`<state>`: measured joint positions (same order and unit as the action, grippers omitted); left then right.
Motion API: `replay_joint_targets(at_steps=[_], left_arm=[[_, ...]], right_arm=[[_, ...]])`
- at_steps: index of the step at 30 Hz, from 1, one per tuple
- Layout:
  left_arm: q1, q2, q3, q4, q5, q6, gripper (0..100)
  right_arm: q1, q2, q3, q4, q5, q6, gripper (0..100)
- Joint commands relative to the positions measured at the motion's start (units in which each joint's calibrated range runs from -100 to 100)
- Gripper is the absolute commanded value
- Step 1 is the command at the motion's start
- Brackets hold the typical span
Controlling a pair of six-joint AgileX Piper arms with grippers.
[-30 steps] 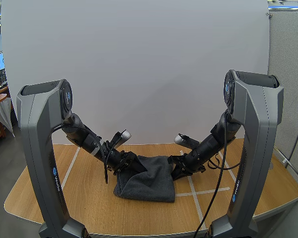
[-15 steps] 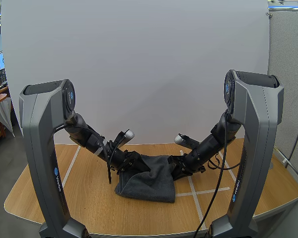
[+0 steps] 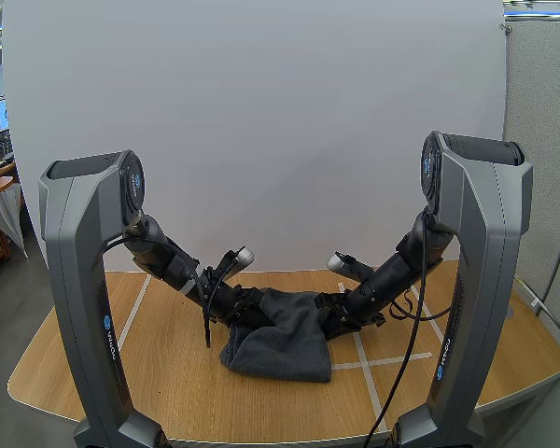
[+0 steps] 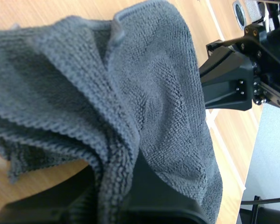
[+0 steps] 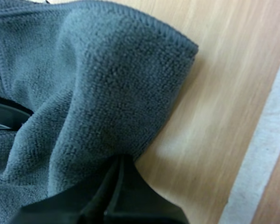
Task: Fold the towel
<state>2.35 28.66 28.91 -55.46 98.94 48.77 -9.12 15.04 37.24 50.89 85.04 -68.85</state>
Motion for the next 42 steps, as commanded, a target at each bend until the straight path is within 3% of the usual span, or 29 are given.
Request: replay_joint_targets(at_steps=[1,10,13,18,19,22,23,26,33,42], left_arm=[[0.66,-2.6,0.1,1.3,1.1,1.4,0],[7.53,-12.4,-3.9,5.7,1.1,1.4,0],[11.39,-16.3,-6.0,9.5,1.1,1.4,0],[16.62,-18.5,-10.2,13.6,1.1,1.6,0],[16.85,-18.5,-10.5,13.8,1.1,1.5,0],[19.49,-18.4,-13.1,16.5,1.1,2.4,0],[21.23,-18.4,-14.7,18.2,1.1,3.5,0],[23.49,-18.2,-16.8,19.3,1.1,5.8,0],[25.72,-11.5,-25.7,22.1,1.1,5.7,0],[25.87,-2.6,-39.7,25.4,1.1,5.8,0]], right_arm=[[0.1,-1.6,0.2,0.0,2.9,-0.5,0],[0.1,-10.7,0.2,-1.6,4.2,-0.5,0],[0.1,-13.3,0.2,-2.5,5.2,-0.3,0],[0.1,-15.7,0.2,-2.9,9.3,-0.1,0],[0.1,-15.7,0.2,-2.9,9.7,-0.1,0],[0.1,-16.1,0.2,-3.1,11.5,-0.1,0],[0.1,-16.1,0.2,-3.1,11.5,-0.1,0],[0.1,-16.1,0.2,-3.1,11.6,0.1,0],[0.1,-16.1,0.2,-3.2,14.8,1.1,0],[0.1,-16.4,0.2,-5.0,15.0,2.4,0]])
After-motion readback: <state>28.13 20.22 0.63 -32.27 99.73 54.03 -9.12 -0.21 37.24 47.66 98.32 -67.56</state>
